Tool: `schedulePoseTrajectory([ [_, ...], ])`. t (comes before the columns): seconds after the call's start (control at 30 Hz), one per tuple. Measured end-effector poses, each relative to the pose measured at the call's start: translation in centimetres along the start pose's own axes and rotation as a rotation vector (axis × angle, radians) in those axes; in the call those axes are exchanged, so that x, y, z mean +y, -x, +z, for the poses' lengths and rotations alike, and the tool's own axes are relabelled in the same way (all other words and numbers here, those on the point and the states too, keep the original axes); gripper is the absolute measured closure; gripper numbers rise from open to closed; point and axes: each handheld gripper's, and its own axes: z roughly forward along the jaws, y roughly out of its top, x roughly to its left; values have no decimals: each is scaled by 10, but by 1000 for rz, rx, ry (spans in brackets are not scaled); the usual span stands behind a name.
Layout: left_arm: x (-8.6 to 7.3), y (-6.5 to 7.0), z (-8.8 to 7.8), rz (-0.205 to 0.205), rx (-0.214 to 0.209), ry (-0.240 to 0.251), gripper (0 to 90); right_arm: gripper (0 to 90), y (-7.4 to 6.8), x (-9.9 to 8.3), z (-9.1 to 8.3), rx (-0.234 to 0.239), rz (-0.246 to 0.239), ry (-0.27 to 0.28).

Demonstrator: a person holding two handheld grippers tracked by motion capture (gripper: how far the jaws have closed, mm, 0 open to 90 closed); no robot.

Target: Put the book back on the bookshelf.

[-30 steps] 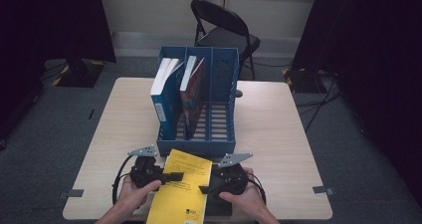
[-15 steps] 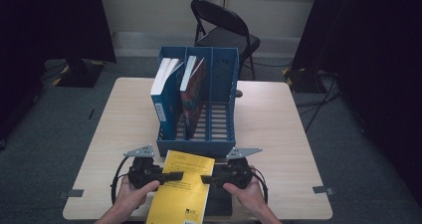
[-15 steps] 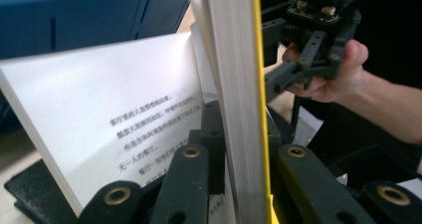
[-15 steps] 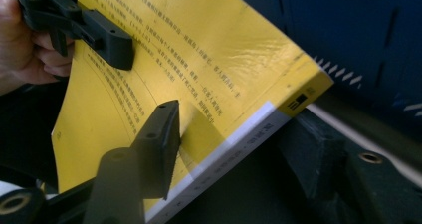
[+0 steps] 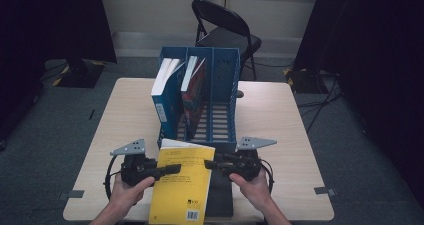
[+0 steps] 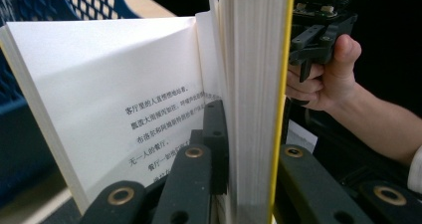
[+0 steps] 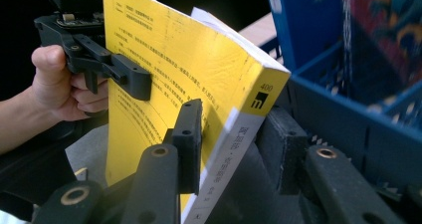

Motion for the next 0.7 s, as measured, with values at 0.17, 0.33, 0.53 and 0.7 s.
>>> schedulePoseTrajectory([
  [0.17,13,1,-5,17,1,33,822,648,-8,21,-4,-29,-51,21],
  [0.33,26,1,-7,36,22,59,823,704,-13,37,-9,-27,-84,65],
  [0.53,33,7,-1,98,27,97,805,736,-18,47,-21,-64,-145,112],
  [0.7,28,8,-2,128,-2,102,777,738,-22,40,-25,-19,-174,135],
])
